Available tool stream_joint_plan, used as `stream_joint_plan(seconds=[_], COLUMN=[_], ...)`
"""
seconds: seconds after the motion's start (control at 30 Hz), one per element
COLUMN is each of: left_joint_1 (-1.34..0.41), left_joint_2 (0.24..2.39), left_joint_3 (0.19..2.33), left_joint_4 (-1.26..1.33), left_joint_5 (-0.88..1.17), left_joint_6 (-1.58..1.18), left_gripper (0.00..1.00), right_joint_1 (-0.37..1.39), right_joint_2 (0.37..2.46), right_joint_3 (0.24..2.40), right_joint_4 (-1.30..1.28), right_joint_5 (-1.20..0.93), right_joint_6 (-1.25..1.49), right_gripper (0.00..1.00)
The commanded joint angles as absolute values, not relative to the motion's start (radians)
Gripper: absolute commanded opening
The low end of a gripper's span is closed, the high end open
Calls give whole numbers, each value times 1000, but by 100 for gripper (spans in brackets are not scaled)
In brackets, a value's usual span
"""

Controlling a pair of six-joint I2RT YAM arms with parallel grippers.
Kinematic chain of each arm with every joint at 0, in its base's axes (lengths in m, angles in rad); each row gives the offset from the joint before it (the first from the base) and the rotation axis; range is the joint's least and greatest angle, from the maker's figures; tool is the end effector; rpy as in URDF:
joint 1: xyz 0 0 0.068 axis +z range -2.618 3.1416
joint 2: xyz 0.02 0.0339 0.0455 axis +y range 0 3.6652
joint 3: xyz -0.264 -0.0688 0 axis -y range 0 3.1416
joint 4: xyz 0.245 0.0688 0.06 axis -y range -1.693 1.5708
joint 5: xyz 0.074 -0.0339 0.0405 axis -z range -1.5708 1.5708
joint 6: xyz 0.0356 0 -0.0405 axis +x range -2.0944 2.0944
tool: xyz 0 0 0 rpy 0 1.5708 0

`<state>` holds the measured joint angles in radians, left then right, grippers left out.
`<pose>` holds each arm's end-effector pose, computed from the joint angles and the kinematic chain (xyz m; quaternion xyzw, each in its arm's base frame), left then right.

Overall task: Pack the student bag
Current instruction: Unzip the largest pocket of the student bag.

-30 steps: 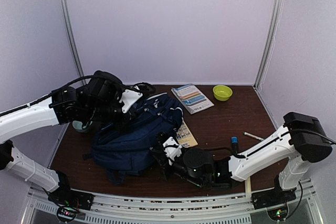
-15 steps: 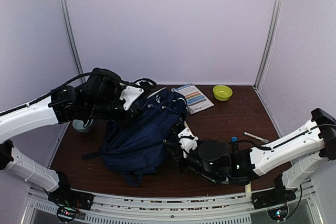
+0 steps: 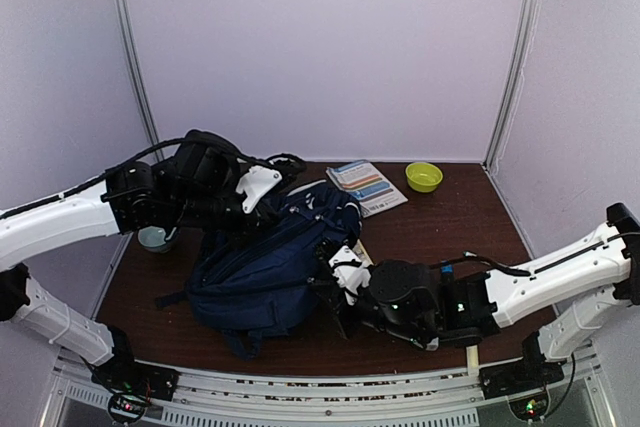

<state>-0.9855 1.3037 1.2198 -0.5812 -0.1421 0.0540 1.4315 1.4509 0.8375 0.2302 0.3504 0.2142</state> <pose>0.1619 -0.2351 0.3400 0.4185 0.7939 -0.1390 0.4186 0.0569 0.3181 0.2435 -0.3866 0.7253 0.3056 0.4806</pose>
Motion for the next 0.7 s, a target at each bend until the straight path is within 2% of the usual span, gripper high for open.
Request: stream_joint_plan(seconds=[0.0, 0.33, 0.53, 0.67], left_joint_1=[-980, -980, -980, -980], left_joint_2=[1314, 1313, 1279, 1292], left_joint_3=[1257, 1262, 1256, 1295], left_joint_4=[-515, -513, -505, -530], left_joint_5=[-181, -157, -153, -75], left_joint_6=[40, 25, 42, 41], left_gripper=[0, 0, 0, 0], right_joint_1=[1473, 1484, 1483, 1483], right_joint_2=[1463, 1593, 1462, 1340], right_joint_3=[924, 1038, 918, 825], right_joint_4=[249, 275, 259, 212], right_joint_5=[300, 367, 471, 521], right_joint_6=[265, 374, 333, 330], right_gripper=[0, 0, 0, 0])
